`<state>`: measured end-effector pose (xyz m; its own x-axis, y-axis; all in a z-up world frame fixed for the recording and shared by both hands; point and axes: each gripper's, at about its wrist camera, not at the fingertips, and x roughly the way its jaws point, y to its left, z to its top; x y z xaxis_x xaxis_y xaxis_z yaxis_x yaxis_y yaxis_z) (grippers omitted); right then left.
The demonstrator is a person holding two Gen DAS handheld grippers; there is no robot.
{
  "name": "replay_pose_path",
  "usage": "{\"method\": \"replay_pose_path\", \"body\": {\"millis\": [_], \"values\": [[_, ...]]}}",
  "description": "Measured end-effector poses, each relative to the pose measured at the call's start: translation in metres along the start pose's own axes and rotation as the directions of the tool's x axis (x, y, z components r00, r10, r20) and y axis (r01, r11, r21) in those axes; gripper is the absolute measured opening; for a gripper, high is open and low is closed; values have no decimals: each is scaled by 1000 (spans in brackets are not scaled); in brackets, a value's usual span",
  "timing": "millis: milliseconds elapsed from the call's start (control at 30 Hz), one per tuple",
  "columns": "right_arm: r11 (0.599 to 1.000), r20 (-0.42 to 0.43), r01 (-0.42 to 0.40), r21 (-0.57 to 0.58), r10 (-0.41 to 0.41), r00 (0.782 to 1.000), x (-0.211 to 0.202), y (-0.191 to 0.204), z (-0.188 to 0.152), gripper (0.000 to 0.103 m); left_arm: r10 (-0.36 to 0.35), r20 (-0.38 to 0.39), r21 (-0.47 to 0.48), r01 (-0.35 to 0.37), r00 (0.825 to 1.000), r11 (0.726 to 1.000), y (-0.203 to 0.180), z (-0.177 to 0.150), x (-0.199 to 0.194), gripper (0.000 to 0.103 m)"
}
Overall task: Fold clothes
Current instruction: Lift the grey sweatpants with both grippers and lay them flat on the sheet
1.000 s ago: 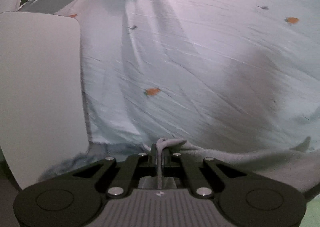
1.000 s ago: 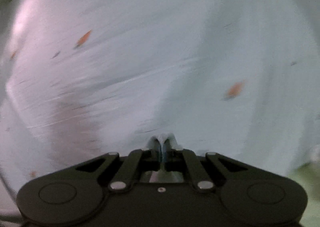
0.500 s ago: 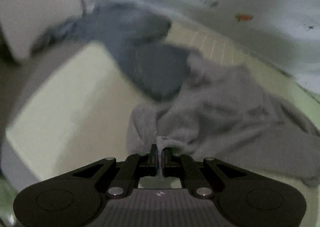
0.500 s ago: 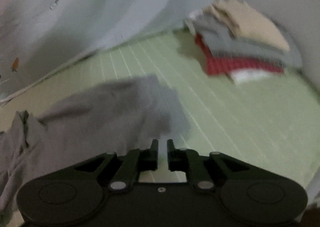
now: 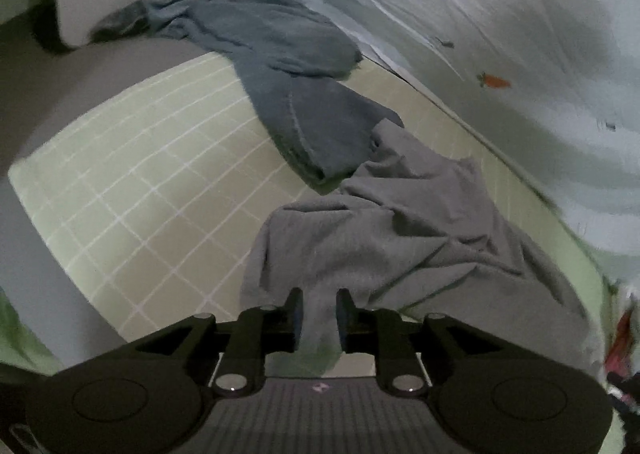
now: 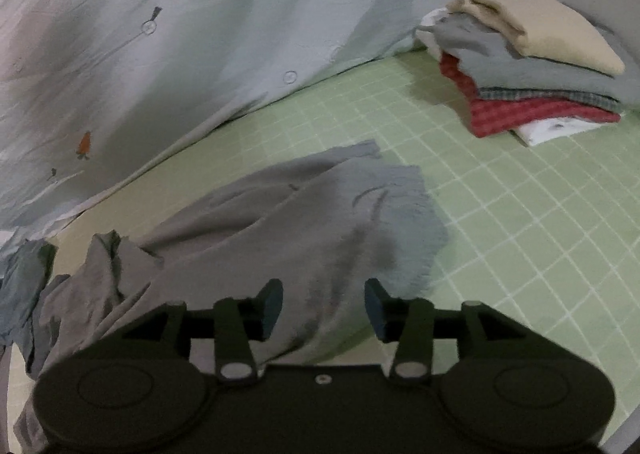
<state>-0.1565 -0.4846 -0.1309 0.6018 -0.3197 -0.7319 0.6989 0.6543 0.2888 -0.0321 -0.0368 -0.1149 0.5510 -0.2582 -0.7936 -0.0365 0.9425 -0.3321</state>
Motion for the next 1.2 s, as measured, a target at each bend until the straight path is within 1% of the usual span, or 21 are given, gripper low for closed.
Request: {"method": "replay_pose_path", "body": {"millis": [33,100,233,333,467,633,733,767,867,900,933,967,1000,1067,1100,1133,1200], "values": [[1000,1,-4,-10,4,1000,1,4,1,52,-2,5,-17,2,1000,1000,3,0,-1,23],[1000,2,-6,-20,6,1000,4,9,2,56,-5,18,-48,6,1000,999,8,0,-2,26],[1000,-8,-5,-24,5,1000,15,16,7,58,3,35,-93,1,999,996,16,3,-2,34],[1000,-22,-2,-23,2,1000,23,20,11,62,18,31,-98,-15,999,995,17,8,4,38],[999,-34,10,-42,-12,999,35,29,13,68,15,23,-92,-12,1000,996,15,18,16,39],[995,-53,62,-75,-66,996,55,40,11,69,4,9,-44,-3,1000,999,5,40,45,38],[990,-62,104,-95,-110,992,72,47,12,71,29,-9,4,-29,1000,1000,-4,56,72,38],[989,-66,113,-93,-119,991,78,50,13,71,31,-13,5,-31,999,1000,-4,63,83,39],[988,-75,136,-71,-141,987,95,57,18,72,-8,-17,-64,6,1000,998,5,88,117,41],[988,-76,142,-63,-147,986,100,60,20,73,-25,-12,-85,23,1000,996,8,97,129,48],[987,-77,148,-54,-152,985,105,63,22,73,-21,-15,-92,19,1000,996,9,105,143,53],[986,-80,159,-49,-162,984,111,68,23,73,-15,-18,-97,13,1000,995,10,113,156,53],[985,-82,169,-44,-172,982,117,72,25,73,13,-32,-87,-16,999,996,10,122,170,53],[981,-96,189,-35,-192,977,126,80,28,73,62,-20,-35,-63,998,997,5,130,183,49],[979,-97,202,-33,-205,974,129,84,28,73,87,-13,-9,-87,996,996,2,134,189,40],[976,-95,216,-39,-219,971,131,87,27,73,110,-4,18,-110,994,994,0,138,195,16],[967,-92,249,-56,-253,963,135,94,22,73,174,35,92,-177,984,980,-4,142,199,16]]}}
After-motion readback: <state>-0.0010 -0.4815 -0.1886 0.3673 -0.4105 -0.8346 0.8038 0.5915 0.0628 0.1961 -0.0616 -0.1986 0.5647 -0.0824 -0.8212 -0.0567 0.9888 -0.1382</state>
